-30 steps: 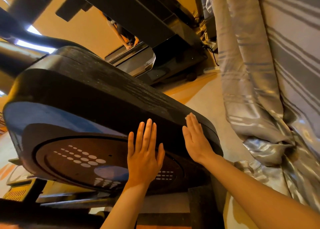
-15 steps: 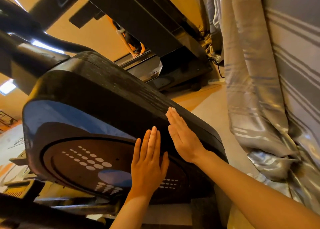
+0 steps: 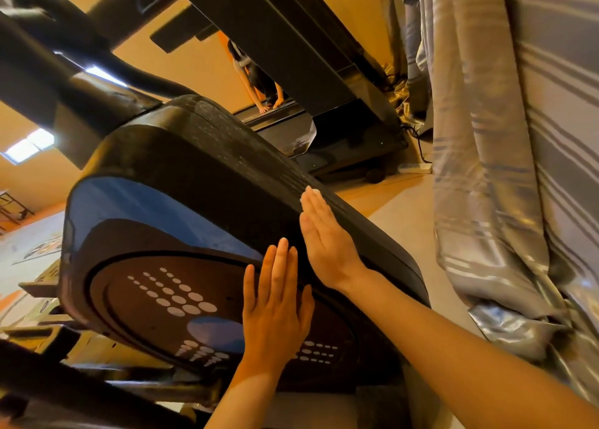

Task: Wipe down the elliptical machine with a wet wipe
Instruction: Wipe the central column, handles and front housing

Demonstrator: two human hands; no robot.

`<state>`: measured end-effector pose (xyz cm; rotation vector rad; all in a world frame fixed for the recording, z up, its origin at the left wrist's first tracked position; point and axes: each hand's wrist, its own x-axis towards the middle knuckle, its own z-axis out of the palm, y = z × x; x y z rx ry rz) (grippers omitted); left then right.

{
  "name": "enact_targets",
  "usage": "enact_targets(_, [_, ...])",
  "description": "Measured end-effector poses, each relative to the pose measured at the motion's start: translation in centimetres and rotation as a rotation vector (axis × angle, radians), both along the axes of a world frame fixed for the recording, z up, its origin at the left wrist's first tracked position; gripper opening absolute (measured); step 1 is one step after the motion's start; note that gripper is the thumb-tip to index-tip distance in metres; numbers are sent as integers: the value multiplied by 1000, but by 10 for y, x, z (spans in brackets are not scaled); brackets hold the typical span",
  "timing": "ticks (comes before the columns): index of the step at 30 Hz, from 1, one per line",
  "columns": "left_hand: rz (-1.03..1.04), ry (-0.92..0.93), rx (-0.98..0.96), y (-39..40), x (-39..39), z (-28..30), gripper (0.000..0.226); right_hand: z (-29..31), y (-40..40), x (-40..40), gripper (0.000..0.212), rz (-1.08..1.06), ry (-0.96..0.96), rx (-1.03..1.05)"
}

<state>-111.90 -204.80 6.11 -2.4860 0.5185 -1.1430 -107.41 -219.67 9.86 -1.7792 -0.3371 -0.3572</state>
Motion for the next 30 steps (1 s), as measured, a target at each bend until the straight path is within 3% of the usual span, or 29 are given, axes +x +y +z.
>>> enact_targets(5, [-6,-24,-7,11,-1,11,65,-7,-6,1,53,65,-153,-69])
enact_targets(11, [2,-12,3,15,0,20,61,-68,-30,-10,56,-100,196,-32])
enact_targets(14, [-13,-6,1,16,0,21,60,-64,-25,-6,57,-151,261,-7])
enact_targets(21, [-71,9,-17,21,4,21,59,12,4,14,52,45,-118,-35])
enact_targets(25, [-85,12,-13,22,3,24,57,4,-10,15,49,136,-281,-79])
enact_targets(30, [-91,-23,-50,18,2,40,56,-19,-29,12,52,190,-304,-133])
